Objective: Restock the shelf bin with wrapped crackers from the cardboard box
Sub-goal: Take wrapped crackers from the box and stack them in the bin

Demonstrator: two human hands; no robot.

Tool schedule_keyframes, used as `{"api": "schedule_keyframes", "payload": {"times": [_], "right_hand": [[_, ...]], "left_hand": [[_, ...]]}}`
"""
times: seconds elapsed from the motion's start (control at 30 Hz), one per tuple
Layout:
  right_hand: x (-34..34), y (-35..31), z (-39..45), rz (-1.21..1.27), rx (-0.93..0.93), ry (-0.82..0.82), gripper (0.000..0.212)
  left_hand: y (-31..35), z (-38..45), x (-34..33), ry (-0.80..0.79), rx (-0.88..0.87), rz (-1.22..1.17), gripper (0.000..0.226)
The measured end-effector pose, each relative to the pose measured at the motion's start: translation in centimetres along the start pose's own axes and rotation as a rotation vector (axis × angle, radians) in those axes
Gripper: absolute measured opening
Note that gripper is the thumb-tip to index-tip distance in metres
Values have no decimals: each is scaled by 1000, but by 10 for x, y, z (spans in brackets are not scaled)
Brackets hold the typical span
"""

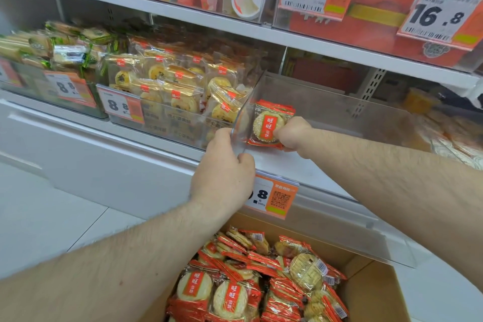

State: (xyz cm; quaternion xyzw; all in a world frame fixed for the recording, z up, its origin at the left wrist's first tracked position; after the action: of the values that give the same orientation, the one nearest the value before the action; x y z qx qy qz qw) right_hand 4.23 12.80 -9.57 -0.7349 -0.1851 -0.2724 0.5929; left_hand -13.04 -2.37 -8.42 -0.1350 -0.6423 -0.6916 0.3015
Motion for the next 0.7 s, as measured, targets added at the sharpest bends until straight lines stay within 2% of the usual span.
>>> {"api": "schedule_keyframes", "payload": {"times": [0.1,0.4,0.53,0.63,0.7], "right_hand": [[2,1,-4,79,-37,-23,15],[5,7,-7,139,-67,-87,32],[12,8,-19,148,-81,-74,40],[27,3,-41,103,-43,-43,23],[37,-2,-59,67,6,-9,21]], "left_hand": [[-1,0,-1,-13,-4,-9,36],[4,-5,3,-21,-4,-30,31],[4,-5,9,14,-38,-23,55],[6,-5,19,99,-74,17,60],[17,-12,28,220,-183,127,57]]}}
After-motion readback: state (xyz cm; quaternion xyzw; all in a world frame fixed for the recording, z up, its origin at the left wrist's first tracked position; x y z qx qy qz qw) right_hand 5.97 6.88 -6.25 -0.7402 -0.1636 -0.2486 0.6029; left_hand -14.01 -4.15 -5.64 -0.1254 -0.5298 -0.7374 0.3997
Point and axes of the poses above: each hand's wrist, its own z-axis towards the middle knuckle, its own x-axis out of the back of the hand, y = z × x, the point moved 6 cm from there along z, towards the middle knuckle, and after that the axes turned 10 degrees about z, right-handed, at the moved point
